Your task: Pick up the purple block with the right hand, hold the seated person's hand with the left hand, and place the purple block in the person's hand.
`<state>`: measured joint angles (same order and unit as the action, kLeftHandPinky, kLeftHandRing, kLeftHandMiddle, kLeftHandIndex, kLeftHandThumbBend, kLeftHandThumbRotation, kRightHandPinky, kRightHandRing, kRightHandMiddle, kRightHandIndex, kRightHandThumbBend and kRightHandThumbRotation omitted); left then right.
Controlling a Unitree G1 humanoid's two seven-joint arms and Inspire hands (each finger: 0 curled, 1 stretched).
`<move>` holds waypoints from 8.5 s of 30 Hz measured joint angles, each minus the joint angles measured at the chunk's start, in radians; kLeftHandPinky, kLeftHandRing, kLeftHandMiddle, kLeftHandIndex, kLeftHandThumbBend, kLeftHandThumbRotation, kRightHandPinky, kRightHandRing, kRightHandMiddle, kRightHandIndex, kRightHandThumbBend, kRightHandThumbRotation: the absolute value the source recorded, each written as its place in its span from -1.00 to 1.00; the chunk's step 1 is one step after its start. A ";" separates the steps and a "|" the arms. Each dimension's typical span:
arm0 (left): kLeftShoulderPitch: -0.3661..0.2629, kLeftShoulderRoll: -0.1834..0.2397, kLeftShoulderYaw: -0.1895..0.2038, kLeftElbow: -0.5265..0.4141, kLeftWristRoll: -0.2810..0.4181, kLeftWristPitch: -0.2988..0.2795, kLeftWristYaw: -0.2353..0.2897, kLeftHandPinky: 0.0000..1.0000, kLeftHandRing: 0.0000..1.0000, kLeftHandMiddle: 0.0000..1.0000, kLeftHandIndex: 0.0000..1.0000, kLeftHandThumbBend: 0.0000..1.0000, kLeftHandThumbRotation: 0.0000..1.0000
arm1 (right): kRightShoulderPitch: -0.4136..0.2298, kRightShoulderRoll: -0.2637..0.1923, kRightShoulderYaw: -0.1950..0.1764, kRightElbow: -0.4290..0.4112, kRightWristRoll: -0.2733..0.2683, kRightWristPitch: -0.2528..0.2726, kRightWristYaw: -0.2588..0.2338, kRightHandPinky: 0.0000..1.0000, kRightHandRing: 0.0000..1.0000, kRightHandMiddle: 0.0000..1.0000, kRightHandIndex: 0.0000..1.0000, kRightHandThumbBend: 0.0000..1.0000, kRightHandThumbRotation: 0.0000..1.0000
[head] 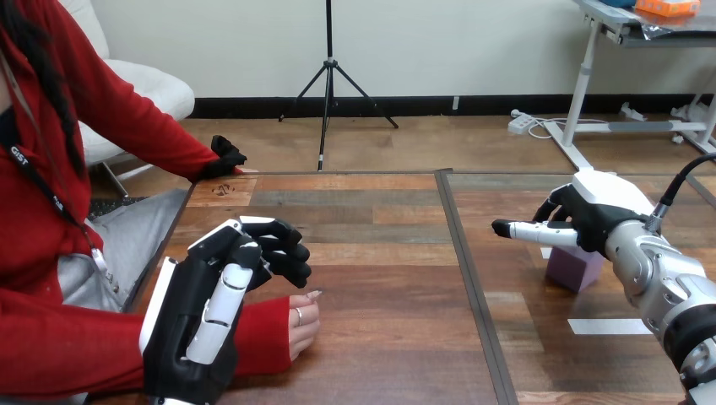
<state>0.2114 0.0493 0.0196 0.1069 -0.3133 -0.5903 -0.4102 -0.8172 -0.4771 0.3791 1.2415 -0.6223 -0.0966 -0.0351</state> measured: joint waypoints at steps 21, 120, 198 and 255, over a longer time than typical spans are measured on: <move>-0.015 -0.008 0.001 0.002 0.001 -0.005 -0.001 -0.15 -0.04 0.04 0.05 0.17 0.46 | 0.019 -0.002 -0.056 -0.030 0.096 -0.057 -0.013 0.33 0.54 0.55 0.52 0.52 0.70; -0.015 -0.009 0.019 0.007 -0.015 -0.006 -0.024 -0.13 -0.03 0.05 0.06 0.12 0.40 | 0.030 -0.038 -0.143 0.012 0.153 0.106 0.059 0.69 0.88 0.90 0.91 1.00 -0.19; -0.014 -0.012 0.033 0.007 -0.034 -0.005 -0.039 -0.13 -0.03 0.05 0.06 0.09 0.39 | 0.071 0.005 -0.064 0.030 0.115 0.053 0.020 0.06 0.21 0.31 0.32 0.52 -0.93; -0.014 0.019 0.060 0.007 0.206 -0.079 0.082 0.05 0.13 0.18 0.21 0.21 0.59 | 0.086 0.018 -0.076 0.036 0.149 -0.003 -0.014 -0.09 0.03 0.09 0.02 0.33 -1.00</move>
<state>0.1975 0.0685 0.0793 0.1140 -0.1076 -0.6697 -0.3279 -0.7308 -0.4594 0.3033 1.2773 -0.4737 -0.0994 -0.0490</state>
